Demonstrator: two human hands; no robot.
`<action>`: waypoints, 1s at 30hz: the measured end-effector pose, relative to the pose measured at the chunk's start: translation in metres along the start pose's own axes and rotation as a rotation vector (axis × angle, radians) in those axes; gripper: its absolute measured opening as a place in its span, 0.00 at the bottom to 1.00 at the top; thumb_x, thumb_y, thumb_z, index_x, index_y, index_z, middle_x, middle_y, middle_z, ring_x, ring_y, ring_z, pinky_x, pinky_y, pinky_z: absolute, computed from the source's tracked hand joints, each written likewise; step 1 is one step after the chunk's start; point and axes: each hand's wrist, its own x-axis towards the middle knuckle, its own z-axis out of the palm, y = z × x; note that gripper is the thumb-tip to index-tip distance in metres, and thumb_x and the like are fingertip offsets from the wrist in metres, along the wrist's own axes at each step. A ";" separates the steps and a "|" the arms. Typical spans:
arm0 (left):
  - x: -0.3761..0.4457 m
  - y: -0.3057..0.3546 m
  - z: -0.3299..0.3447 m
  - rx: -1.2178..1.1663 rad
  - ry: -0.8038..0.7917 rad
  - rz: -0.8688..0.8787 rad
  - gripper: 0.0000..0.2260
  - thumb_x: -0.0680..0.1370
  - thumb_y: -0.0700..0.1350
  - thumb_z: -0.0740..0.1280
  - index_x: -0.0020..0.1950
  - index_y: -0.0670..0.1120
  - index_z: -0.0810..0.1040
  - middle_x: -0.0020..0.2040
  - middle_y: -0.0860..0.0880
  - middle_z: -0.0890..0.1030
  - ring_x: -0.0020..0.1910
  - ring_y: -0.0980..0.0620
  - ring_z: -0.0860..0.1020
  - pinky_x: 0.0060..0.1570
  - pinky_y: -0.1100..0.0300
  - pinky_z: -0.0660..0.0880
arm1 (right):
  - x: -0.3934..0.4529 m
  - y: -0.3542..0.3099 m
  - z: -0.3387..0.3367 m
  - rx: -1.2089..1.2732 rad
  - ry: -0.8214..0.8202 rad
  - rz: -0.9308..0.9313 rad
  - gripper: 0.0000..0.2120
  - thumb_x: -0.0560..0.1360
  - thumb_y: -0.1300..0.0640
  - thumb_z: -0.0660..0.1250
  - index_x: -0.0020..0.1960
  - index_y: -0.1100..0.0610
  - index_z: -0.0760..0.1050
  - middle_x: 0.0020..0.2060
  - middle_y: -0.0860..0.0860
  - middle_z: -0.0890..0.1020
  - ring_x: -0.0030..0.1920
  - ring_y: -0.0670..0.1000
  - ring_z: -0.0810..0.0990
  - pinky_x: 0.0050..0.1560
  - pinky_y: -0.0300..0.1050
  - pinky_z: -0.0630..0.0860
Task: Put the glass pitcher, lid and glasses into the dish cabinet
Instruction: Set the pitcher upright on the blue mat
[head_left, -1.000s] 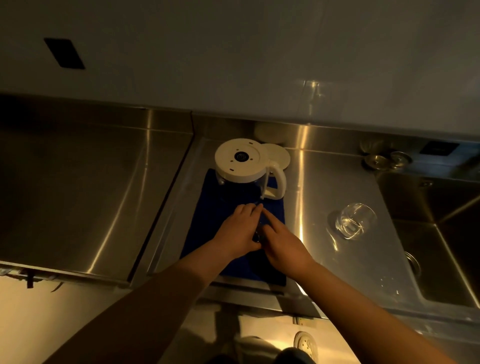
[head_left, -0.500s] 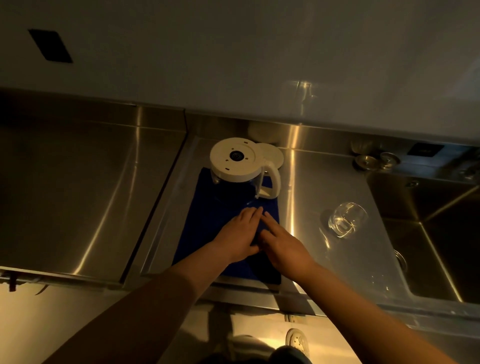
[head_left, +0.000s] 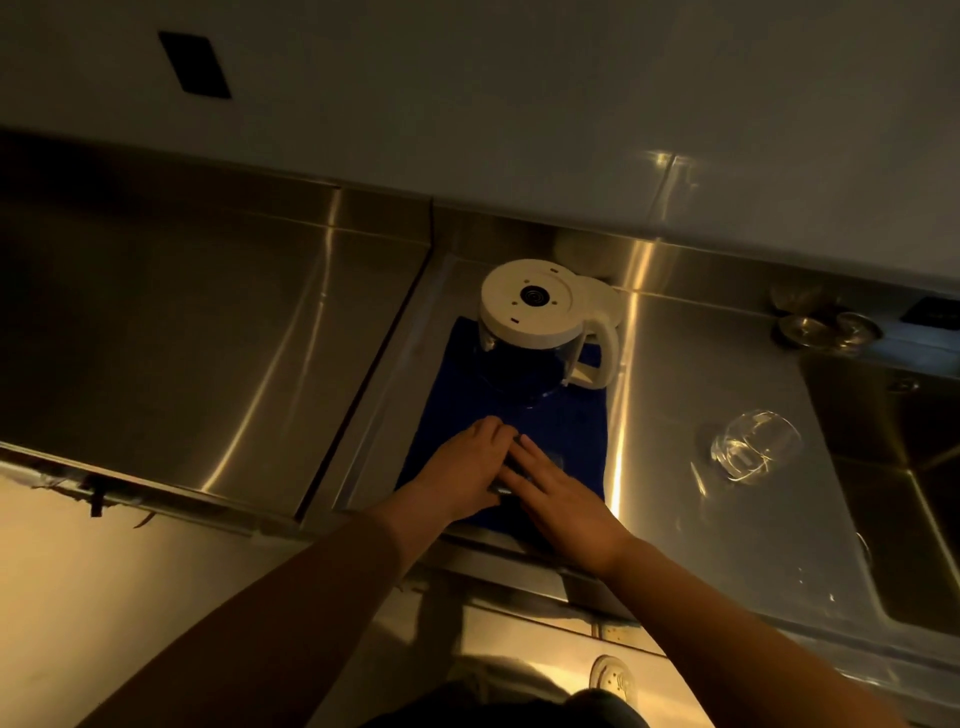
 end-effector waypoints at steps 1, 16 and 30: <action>-0.001 -0.002 0.002 0.043 -0.008 0.000 0.32 0.72 0.45 0.72 0.72 0.43 0.61 0.69 0.44 0.64 0.67 0.47 0.66 0.65 0.57 0.65 | -0.001 0.001 0.004 -0.021 -0.026 0.012 0.40 0.74 0.62 0.68 0.77 0.51 0.47 0.77 0.51 0.48 0.76 0.51 0.45 0.69 0.49 0.64; 0.009 0.008 0.022 0.489 -0.069 -0.094 0.40 0.77 0.52 0.66 0.77 0.39 0.43 0.76 0.38 0.53 0.75 0.39 0.51 0.73 0.46 0.43 | 0.001 0.013 0.006 -0.071 -0.001 0.210 0.37 0.73 0.59 0.70 0.76 0.56 0.53 0.74 0.55 0.59 0.73 0.52 0.54 0.70 0.46 0.56; 0.019 0.006 0.030 0.265 0.093 0.082 0.35 0.65 0.46 0.75 0.68 0.38 0.68 0.61 0.41 0.74 0.60 0.42 0.73 0.68 0.50 0.64 | 0.000 0.027 -0.008 -0.153 0.103 0.147 0.38 0.63 0.55 0.79 0.67 0.62 0.65 0.59 0.60 0.77 0.58 0.59 0.78 0.55 0.49 0.76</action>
